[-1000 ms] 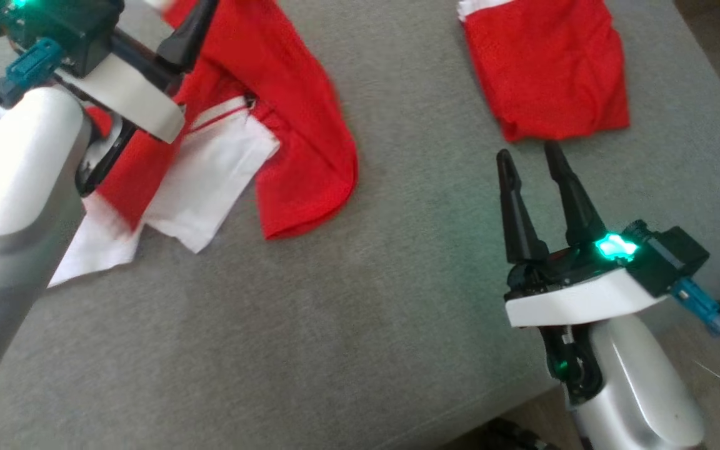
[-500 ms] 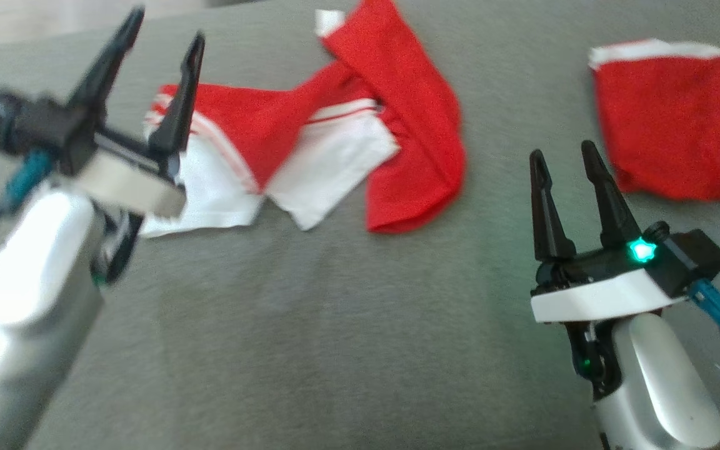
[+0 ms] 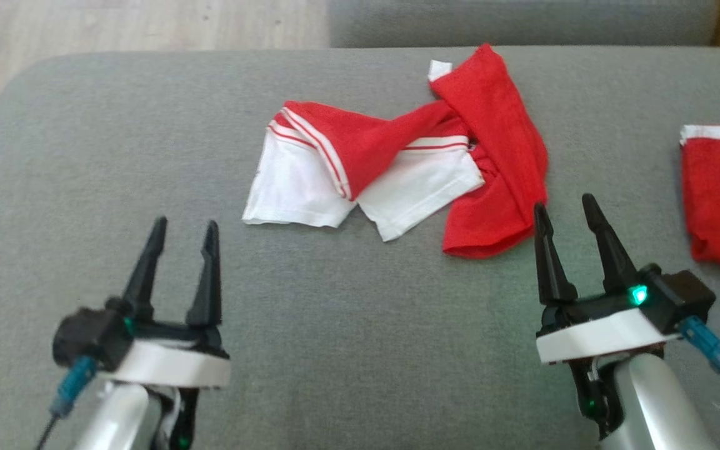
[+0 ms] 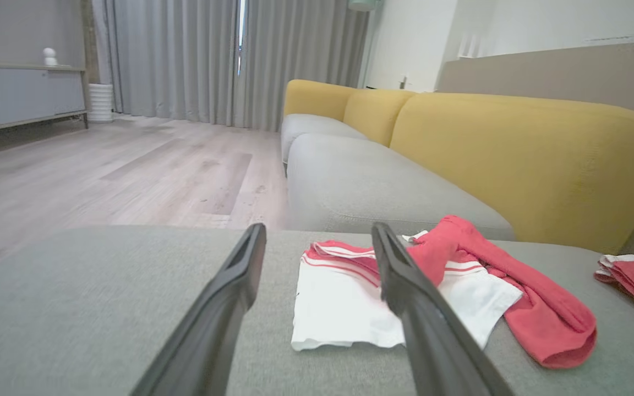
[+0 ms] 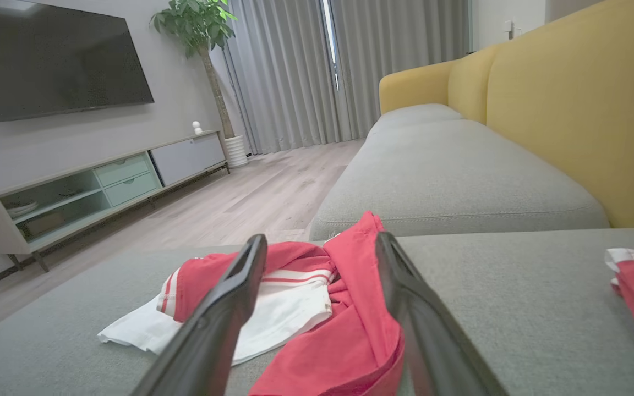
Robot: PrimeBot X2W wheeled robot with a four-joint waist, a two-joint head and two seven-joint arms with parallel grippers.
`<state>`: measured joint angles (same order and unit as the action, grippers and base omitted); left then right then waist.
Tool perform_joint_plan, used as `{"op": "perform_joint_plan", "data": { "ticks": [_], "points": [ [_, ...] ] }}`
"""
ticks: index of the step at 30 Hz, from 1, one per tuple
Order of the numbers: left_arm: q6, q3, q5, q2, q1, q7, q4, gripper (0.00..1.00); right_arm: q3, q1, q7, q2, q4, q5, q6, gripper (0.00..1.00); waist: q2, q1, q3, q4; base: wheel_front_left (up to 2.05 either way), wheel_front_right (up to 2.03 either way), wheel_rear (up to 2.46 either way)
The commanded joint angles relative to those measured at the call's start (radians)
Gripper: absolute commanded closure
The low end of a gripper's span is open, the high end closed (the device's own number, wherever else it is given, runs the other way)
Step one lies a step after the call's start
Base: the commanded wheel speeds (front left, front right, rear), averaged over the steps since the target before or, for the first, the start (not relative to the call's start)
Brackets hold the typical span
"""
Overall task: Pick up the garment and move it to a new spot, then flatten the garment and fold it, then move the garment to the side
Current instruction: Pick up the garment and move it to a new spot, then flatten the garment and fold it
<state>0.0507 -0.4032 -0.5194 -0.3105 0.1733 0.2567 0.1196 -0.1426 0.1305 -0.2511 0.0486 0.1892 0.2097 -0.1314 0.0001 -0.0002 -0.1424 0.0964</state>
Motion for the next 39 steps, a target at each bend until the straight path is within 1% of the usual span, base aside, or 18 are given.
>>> {"op": "perform_joint_plan", "data": {
  "ticks": [1, 5, 9, 12, 18, 24, 28, 29, 38, 39],
  "points": [
    [-0.008, 0.053, 0.017, -0.006, 0.040, 0.005, -0.039, 0.00, -0.018, 0.008, -0.011, 0.002, -0.027, -0.004, 0.001, 0.00, -0.0001, 0.0002, 0.008, 0.014, 0.00, 0.00, 0.00],
    [-0.048, 0.094, 0.066, 0.057, 0.006, 0.005, -0.040, 0.00, -0.021, 0.008, -0.011, 0.002, -0.019, -0.020, 0.001, 0.00, -0.0001, 0.0002, 0.010, 0.035, 0.00, 0.00, 0.00],
    [-0.090, 0.124, 0.107, 0.099, 0.007, 0.005, -0.026, 0.00, -0.038, 0.029, -0.011, 0.002, -0.007, -0.046, 0.001, 0.00, -0.0001, 0.0002, 0.000, 0.057, 0.00, 0.00, 0.00],
    [-0.116, 0.143, 0.129, 0.125, 0.010, 0.005, -0.015, 0.00, -0.074, 0.062, -0.007, 0.002, 0.027, -0.067, 0.001, 0.00, -0.0001, 0.0002, -0.017, 0.075, 0.00, 0.00, 0.00],
    [-0.153, 0.164, 0.160, 0.179, 0.024, 0.005, 0.013, 0.00, -0.147, 0.161, 0.090, 0.002, 0.154, -0.121, 0.001, 0.00, -0.0001, 0.0002, -0.058, 0.125, 0.00, 0.00, 0.00],
    [-0.172, 0.167, 0.176, 0.212, 0.042, 0.005, 0.041, 0.00, -0.227, 0.251, 0.136, 0.024, 0.310, -0.151, 0.001, 0.00, -0.0001, 0.0002, -0.082, 0.172, 0.00, 0.00, 0.00],
    [-0.179, 0.171, 0.179, 0.226, 0.052, 0.005, 0.058, 0.00, -0.253, 0.312, 0.150, 0.042, 0.428, -0.157, 0.001, 0.00, -0.0001, 0.0002, -0.093, 0.200, 0.00, 0.00, 0.00],
    [-0.179, 0.171, 0.179, 0.226, 0.052, 0.005, 0.058, 0.00, -0.253, 0.312, 0.150, 0.042, 0.428, -0.157, 0.001, 0.00, -0.0001, 0.0002, -0.093, 0.200, 0.00, 0.00, 0.00],
    [-0.181, 0.152, 0.176, 0.238, 0.062, 0.005, 0.067, 0.00, -0.294, 0.392, 0.130, 0.044, 0.578, -0.161, 0.001, 0.00, -0.0001, 0.0002, -0.112, 0.222, 0.00, 0.00, 0.00],
    [-0.181, 0.149, 0.175, 0.239, 0.063, 0.005, 0.068, 0.00, -0.300, 0.398, 0.126, 0.043, 0.592, -0.159, 0.001, 0.29, -0.0001, 0.0002, -0.112, 0.222, 0.00, 0.00, 0.00]
  ]
}}
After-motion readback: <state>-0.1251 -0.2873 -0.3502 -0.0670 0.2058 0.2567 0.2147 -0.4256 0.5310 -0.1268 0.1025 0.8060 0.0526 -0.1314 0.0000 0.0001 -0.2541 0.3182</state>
